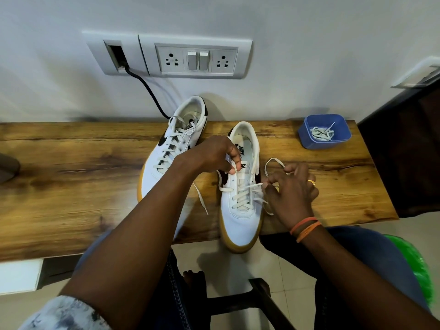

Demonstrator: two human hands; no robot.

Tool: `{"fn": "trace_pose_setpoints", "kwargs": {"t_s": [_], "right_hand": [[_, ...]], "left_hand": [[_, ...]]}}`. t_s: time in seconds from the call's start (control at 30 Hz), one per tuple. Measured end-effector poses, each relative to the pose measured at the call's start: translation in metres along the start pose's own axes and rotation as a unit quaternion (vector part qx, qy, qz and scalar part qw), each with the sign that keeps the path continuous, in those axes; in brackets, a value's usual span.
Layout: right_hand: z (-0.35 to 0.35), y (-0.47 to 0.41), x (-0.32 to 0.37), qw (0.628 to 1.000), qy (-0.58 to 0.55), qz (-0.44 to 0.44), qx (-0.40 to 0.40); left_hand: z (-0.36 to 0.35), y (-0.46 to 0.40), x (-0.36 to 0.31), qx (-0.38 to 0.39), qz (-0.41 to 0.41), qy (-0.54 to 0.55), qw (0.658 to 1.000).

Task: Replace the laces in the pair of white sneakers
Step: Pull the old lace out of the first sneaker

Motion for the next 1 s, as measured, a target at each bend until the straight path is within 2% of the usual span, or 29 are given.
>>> {"fn": "trace_pose_setpoints", "kwargs": {"t_s": [0.07,0.23,0.4,0.53,0.6,0.77,0.87,1.0], "right_hand": [[0.001,0.000,0.000,1.000,-0.014,0.015,0.001],[-0.020,0.009,0.035,0.992,0.022,0.126,0.010],[-0.031,0.005,0.038,0.993,0.046,0.103,0.020],[-0.032,0.001,0.034,0.989,0.078,0.118,0.040],[-0.025,0.002,0.031,0.987,0.102,0.124,0.021],[0.008,-0.003,-0.003,0.997,0.062,0.042,0.018],[0.010,-0.002,0.004,0.997,0.003,0.076,0.024],[-0.015,0.002,0.031,0.988,0.040,0.143,0.031]], "left_hand": [[0.000,0.000,-0.001,0.001,0.001,0.003,1.000],[0.000,0.000,-0.001,0.000,0.013,0.002,1.000],[0.000,0.001,-0.003,0.003,0.002,0.002,1.000],[0.000,0.001,-0.002,0.005,0.002,0.006,1.000],[0.000,0.002,-0.002,0.008,0.001,0.018,1.000],[0.001,0.002,-0.002,0.007,-0.002,0.021,1.000],[0.000,0.001,-0.003,0.011,0.003,0.018,1.000],[0.000,0.001,-0.003,0.005,0.001,0.021,1.000]]}}
Point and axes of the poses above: each hand's wrist, its own y-axis away from the middle knuckle, its own z-axis out of the back of the hand, x = y × z, the point moved 5 cm from there along -y, towards the middle knuckle, and after that the axes turned 2 degrees about z, right-handed, at the moved point
